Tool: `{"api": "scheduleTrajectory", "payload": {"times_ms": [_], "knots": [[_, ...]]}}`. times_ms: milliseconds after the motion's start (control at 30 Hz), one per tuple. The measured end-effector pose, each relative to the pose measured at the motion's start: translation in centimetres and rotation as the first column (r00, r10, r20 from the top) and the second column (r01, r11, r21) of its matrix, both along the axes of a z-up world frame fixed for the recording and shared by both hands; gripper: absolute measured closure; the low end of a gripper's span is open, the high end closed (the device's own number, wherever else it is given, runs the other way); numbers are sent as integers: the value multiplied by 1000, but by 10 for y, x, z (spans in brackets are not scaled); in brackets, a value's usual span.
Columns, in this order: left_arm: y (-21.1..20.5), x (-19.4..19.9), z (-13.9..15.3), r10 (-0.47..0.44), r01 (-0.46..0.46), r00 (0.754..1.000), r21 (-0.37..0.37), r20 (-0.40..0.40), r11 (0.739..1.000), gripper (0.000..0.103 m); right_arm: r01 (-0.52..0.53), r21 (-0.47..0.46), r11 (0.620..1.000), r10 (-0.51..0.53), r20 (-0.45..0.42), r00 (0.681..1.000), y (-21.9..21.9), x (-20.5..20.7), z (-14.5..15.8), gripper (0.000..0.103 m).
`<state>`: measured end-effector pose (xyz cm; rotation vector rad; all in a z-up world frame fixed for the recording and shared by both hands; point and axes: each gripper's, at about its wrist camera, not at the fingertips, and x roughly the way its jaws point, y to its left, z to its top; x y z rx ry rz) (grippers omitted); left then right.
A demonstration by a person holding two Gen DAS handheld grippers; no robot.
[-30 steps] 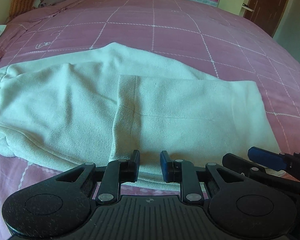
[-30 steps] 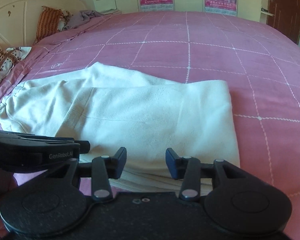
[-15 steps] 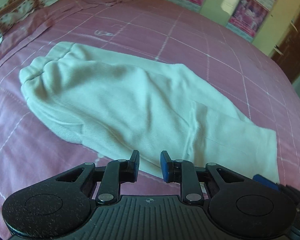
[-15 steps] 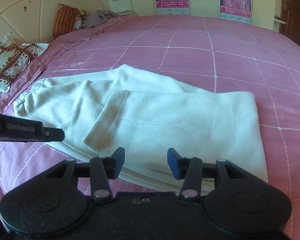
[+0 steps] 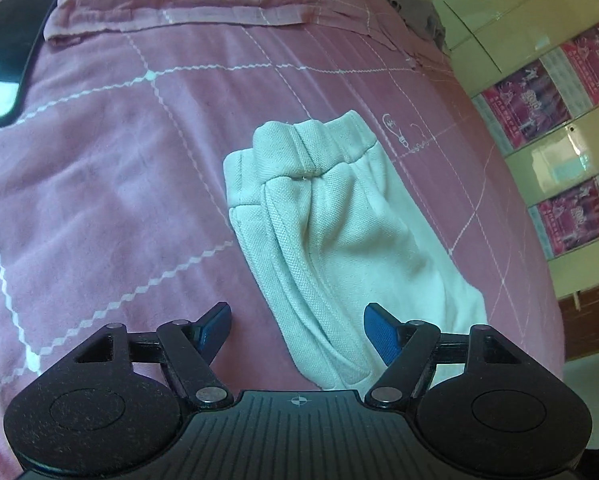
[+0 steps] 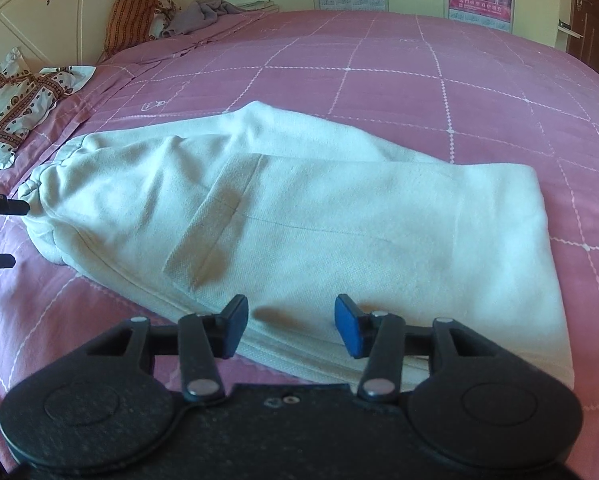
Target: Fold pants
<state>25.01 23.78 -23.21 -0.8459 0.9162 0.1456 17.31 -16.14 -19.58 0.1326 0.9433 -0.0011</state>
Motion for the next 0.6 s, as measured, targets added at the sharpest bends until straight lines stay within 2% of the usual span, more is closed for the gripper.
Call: {"api": "scheduleTrajectory", "payload": {"times_ms": [233, 267, 300, 400, 467, 500, 600], "knots": [[5, 21, -39, 47, -41, 998, -162, 35, 986, 32, 6, 9, 1000, -6, -4, 1000, -3, 4, -3, 55], [4, 25, -43, 51, -42, 998, -181, 45, 983, 39, 7, 10, 1000, -7, -4, 1000, -3, 5, -4, 55], [3, 31, -48, 51, -41, 998, -199, 45, 979, 53, 8, 10, 1000, -8, -4, 1000, -2, 5, -4, 55], [-2, 46, -64, 86, -74, 996, -245, 37, 967, 67, 12, 8, 1000, -12, -2, 1000, -3, 7, -4, 55], [-5, 53, -70, 106, -92, 994, -265, 39, 960, 71, 15, 11, 1000, -15, -3, 1000, -3, 8, -4, 55], [-6, 57, -72, 112, -98, 993, -265, 38, 959, 78, 17, 12, 1000, -17, -4, 1000, -3, 9, -4, 55], [-13, 59, -66, 119, -104, 992, -238, 48, 966, 85, 20, 7, 1000, -20, -1, 1000, -3, 12, -1, 55]]}}
